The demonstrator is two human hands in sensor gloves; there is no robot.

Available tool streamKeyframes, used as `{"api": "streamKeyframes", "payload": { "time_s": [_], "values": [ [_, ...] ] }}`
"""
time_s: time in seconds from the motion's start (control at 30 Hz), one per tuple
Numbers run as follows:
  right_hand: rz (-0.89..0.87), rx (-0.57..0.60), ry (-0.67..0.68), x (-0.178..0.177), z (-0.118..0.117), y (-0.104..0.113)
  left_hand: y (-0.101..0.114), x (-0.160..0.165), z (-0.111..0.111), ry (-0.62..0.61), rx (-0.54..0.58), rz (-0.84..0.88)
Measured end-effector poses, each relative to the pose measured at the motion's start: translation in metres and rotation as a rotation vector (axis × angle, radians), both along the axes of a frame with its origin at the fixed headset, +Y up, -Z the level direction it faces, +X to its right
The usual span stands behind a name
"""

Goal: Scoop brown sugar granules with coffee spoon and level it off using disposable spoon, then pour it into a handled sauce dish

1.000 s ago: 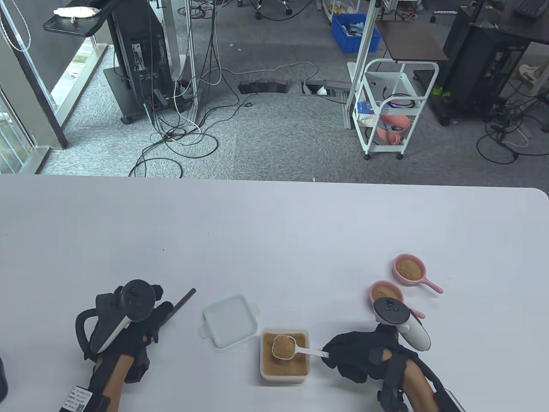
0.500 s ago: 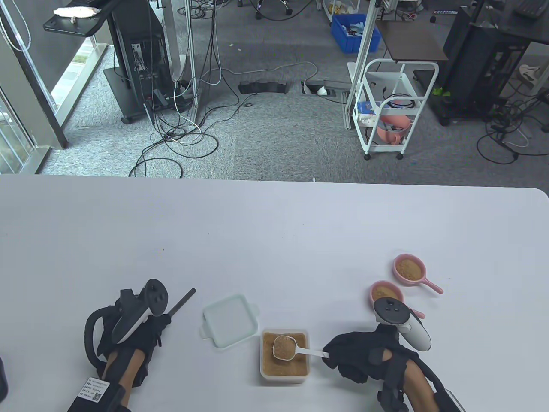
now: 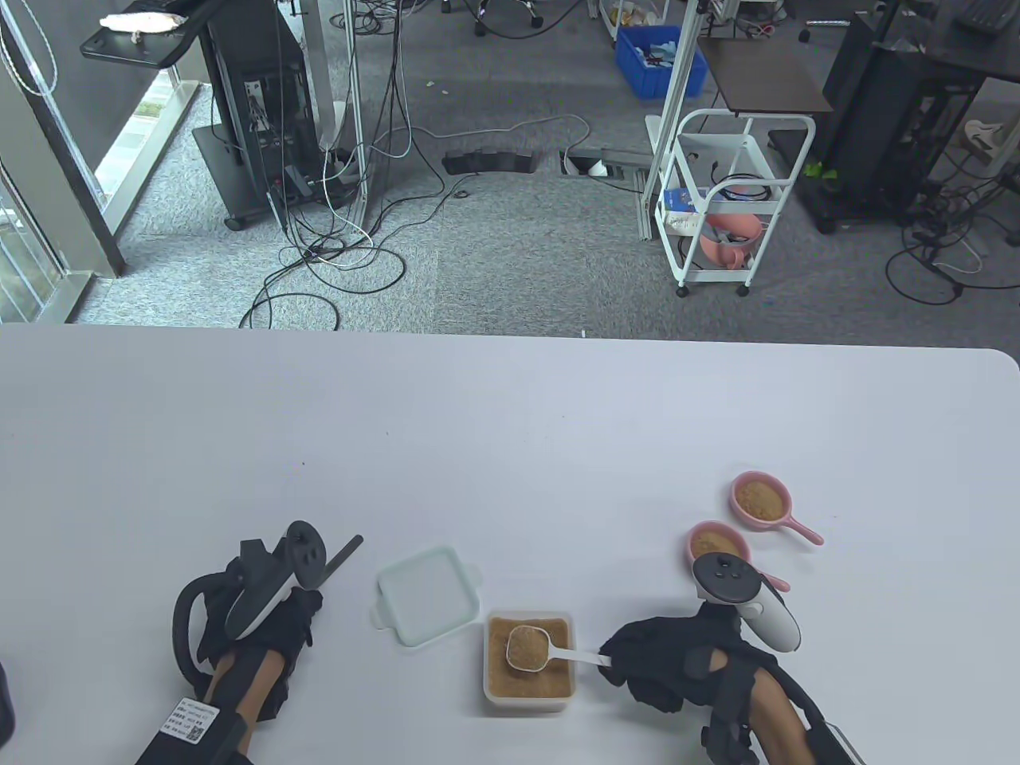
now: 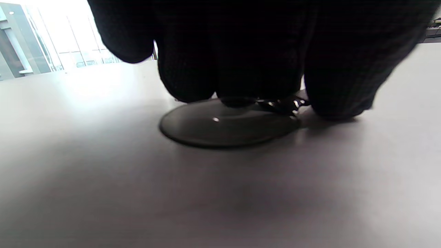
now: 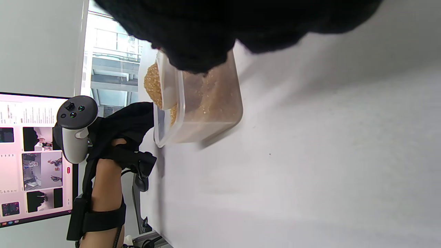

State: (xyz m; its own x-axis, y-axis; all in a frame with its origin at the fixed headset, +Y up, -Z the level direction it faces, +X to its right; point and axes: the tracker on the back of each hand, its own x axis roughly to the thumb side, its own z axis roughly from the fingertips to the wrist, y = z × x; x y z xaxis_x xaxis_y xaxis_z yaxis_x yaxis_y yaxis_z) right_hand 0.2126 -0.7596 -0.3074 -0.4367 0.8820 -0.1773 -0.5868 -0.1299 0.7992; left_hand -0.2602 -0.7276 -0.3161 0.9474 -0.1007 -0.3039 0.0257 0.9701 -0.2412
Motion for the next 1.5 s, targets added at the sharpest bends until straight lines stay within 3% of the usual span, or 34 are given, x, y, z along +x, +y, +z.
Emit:
{"api": "streamKeyframes", "payload": {
  "time_s": [0.23,0.63,0.87,1.17,1.2,1.23,1.37,1.5],
  "values": [
    [0.001,0.0,-0.002,0.0,0.0,0.0,-0.001,-0.002,-0.001,-0.002,-0.019,0.07],
    [-0.01,0.002,-0.008,0.0,0.0,0.001,-0.001,0.003,-0.002,-0.055,-0.014,0.05],
    [-0.028,-0.001,-0.017,0.002,0.0,0.003,0.026,0.011,0.008,-0.116,0.16,0.158],
    [-0.042,-0.016,-0.022,0.002,0.001,0.003,0.058,0.079,0.046,-0.472,0.291,0.292],
    [-0.042,-0.016,-0.022,0.002,0.001,0.004,0.059,0.083,0.049,-0.503,0.291,0.297],
    [-0.04,-0.016,-0.023,0.002,0.001,0.004,0.059,0.097,0.055,-0.611,0.277,0.321],
    [-0.057,-0.03,-0.027,0.003,0.001,0.004,0.055,0.126,0.07,-0.761,0.241,0.355],
    [-0.066,-0.033,-0.024,0.003,0.001,0.005,0.052,0.144,0.082,-0.832,0.241,0.283]
  ]
}}
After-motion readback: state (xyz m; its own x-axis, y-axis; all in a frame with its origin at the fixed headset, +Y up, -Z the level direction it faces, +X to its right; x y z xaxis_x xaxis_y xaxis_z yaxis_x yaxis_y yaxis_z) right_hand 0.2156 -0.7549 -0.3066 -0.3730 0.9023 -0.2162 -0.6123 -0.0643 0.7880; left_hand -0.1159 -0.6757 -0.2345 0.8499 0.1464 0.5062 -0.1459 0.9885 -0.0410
